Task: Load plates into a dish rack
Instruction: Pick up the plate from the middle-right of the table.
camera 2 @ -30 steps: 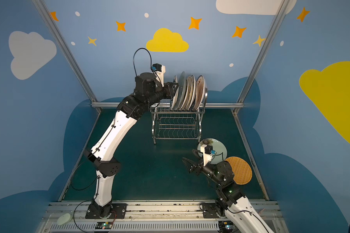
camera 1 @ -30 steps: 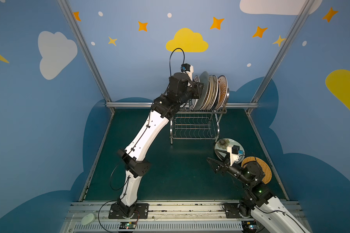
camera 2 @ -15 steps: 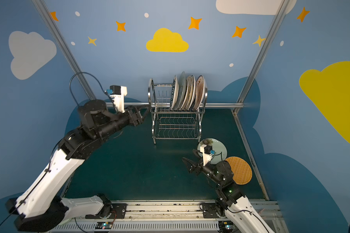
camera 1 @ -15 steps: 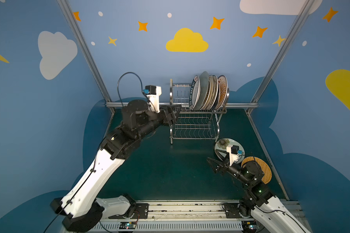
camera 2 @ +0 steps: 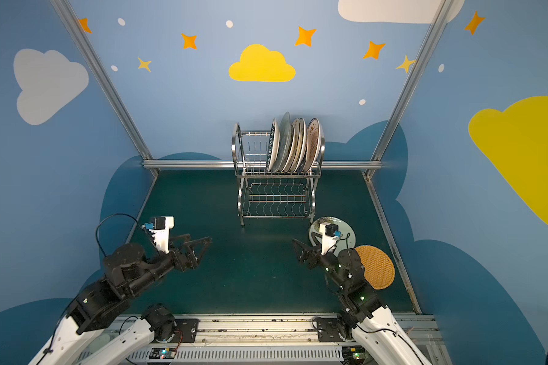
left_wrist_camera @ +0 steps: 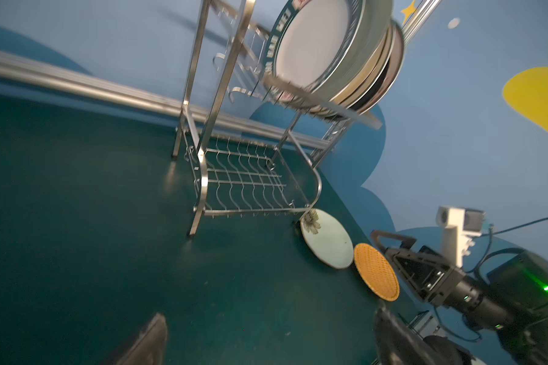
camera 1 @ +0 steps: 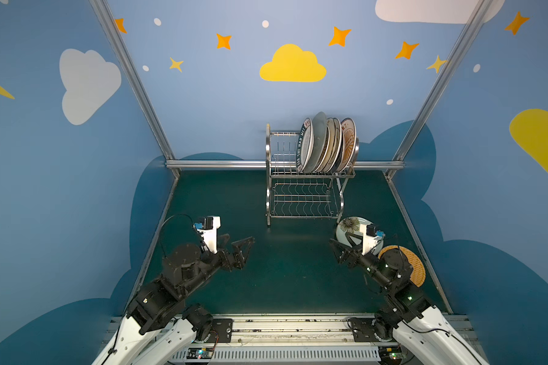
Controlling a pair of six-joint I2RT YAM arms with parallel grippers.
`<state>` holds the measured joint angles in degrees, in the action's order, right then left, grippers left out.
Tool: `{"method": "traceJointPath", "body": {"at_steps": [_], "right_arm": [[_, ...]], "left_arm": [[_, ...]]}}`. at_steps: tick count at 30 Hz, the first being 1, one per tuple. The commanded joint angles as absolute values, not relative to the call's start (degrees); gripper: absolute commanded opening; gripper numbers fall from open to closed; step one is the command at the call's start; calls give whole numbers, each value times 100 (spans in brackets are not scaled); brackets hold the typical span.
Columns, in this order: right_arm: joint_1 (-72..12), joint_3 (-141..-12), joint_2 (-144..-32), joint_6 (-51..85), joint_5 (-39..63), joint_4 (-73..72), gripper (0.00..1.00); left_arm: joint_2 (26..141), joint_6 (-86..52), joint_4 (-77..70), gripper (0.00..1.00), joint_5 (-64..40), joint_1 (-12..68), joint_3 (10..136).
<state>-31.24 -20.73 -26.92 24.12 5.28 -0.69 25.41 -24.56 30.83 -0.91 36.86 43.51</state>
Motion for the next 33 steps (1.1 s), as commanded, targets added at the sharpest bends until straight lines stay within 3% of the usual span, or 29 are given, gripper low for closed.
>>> {"method": "traceJointPath", "body": {"at_steps": [1, 14, 25, 33], "right_arm": [[-3025, -2275, -2879, 2941, 145, 814, 92], [-1132, -1874, -3112, 4727, 547, 1593, 90], [527, -1748, -4437, 4768, 1697, 1075, 89], [1011, -1549, -4893, 4939, 1932, 626, 85]], "left_arm": [[2061, -2753, 3023, 100, -80, 3674, 3917], [521, -3264, 3401, 100, 368, 3700, 3266], [311, -3304, 3517, 100, 404, 3700, 3313], [176, -3322, 3516, 100, 497, 3698, 3286]]}}
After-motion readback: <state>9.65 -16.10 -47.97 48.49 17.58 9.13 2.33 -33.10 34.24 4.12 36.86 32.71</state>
